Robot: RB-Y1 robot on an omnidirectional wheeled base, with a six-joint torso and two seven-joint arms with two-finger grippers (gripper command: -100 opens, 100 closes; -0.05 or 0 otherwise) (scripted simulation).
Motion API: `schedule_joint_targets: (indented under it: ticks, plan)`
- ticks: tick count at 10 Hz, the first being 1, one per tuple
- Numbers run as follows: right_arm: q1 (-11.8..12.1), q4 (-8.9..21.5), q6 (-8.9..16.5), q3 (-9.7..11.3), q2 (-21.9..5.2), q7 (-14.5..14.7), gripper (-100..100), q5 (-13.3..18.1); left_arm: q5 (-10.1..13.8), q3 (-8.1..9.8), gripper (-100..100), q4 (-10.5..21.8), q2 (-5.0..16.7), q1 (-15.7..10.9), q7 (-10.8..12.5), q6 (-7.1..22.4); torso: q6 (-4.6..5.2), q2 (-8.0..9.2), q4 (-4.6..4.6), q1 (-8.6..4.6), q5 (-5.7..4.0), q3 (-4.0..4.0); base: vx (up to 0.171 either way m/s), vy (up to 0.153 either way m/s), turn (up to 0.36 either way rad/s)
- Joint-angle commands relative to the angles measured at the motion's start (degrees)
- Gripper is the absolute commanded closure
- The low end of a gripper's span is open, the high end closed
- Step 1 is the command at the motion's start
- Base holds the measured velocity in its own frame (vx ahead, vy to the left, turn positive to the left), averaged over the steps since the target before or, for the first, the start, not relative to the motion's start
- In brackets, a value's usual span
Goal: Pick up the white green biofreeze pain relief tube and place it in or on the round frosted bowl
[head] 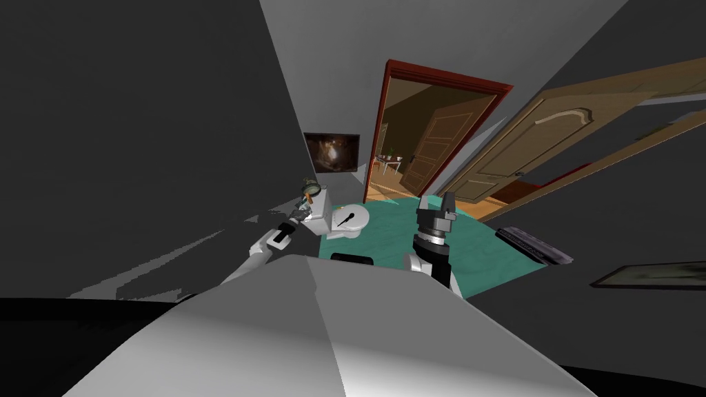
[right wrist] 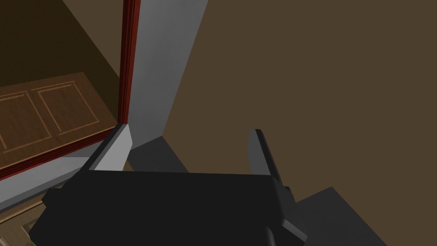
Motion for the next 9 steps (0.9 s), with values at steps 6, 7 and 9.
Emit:
schedule_joint_targets:
  ticks: [6,7,9]
  plan:
    - [0.0,0.0,0.0,0.0,0.0,0.0,0,0.0,0.9,1.52,100,-10.83,2.55,10.58,2.1,0.34,0.04,0.1,0.05,0.0,-0.02,0.07,0.049,-0.017,-0.021]
    - [0.0,0.0,0.0,0.0,0.0,0.0,0,0.0,0.9,1.52,100,-12.94,2.55,12.54,2.1,0.34,0.06,-0.04,0.06,-0.01,-0.05,0.02,0.091,-0.023,-0.026]
    - [0.0,0.0,0.0,0.0,0.0,0.0,0,0.0,0.91,1.49,100,-13.61,2.59,13.08,2.18,0.52,0.06,0.11,0.05,-0.02,-0.03,0.07,0.021,-0.01,-0.001]
